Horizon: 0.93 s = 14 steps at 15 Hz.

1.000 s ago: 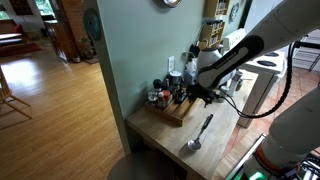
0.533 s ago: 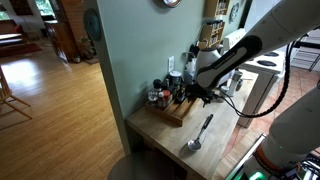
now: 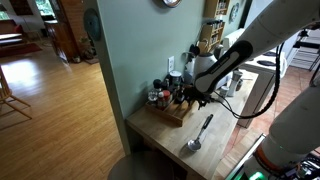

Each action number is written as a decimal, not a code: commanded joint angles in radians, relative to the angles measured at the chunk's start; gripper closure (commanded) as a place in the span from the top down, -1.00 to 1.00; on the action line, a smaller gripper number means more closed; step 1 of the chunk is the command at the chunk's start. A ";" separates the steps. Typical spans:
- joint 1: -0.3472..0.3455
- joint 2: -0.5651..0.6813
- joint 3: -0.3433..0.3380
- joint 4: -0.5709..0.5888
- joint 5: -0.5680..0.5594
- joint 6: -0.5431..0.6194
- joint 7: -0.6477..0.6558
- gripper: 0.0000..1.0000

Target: Move the wooden tray to the left

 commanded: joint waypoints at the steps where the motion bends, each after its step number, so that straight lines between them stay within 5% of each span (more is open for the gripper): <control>1: 0.002 0.067 -0.012 0.019 -0.058 0.042 0.073 -0.29; 6: 0.027 0.087 -0.018 0.039 -0.089 0.010 0.180 -0.98; 14: 0.074 0.029 0.000 0.001 -0.096 -0.050 0.264 -0.95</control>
